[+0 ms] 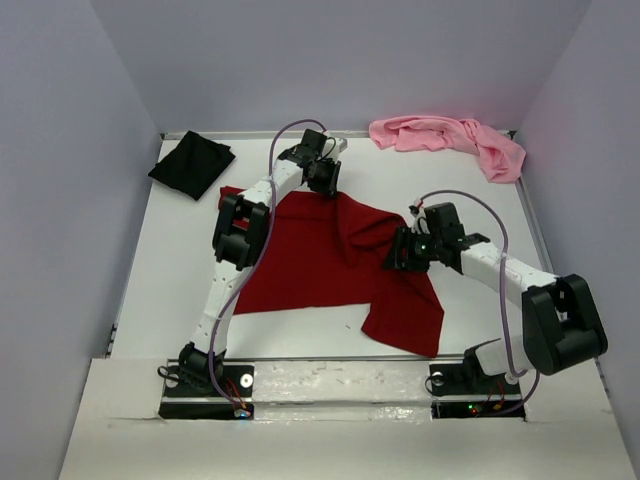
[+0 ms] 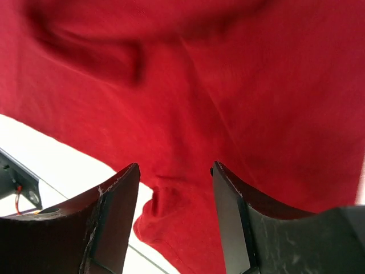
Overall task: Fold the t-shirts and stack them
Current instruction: Fold the tshirt
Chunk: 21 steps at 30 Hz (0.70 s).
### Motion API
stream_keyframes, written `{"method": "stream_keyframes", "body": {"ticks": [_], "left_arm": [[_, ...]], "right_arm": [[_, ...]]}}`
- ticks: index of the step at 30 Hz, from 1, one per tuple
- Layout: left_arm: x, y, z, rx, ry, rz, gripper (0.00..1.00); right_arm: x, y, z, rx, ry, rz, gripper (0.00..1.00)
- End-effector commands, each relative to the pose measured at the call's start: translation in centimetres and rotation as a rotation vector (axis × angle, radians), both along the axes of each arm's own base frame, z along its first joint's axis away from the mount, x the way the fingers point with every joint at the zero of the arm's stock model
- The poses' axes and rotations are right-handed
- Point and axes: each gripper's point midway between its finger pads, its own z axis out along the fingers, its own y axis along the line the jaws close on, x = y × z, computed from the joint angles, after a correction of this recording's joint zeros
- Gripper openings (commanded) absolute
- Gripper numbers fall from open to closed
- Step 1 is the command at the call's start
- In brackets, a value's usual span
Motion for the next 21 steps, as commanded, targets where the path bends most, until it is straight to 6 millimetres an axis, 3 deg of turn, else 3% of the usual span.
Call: {"method": "stream_keyframes", "body": {"ticks": [1,2,5,14,21], "left_arm": [[-2.1,2.1,-1.8,0.076,0.092,0.016,0.29],[-2.1,2.1,-1.7,0.074,0.090,0.018,0.29],[-2.2,2.2,-1.8,0.077,0.090,0.019,0.29],[-2.2,2.3,-2.0,0.081,0.092,0.022,0.28],[-2.2,2.3,-2.0,0.083,0.091,0.023,0.29]], "right_arm": [[1.5,2.8,0.6,0.164,-0.075,-0.074,0.58],[1.2,3.0,-0.1,0.173,-0.073,-0.087,0.58],[3.0,2.7,-0.1,0.158,-0.139,-0.152,0.58],[7.9,2.8,1.5,0.077,-0.226,-0.172,0.60],[10.5,-0.6,0.1,0.049,-0.220,-0.258,0.60]]}}
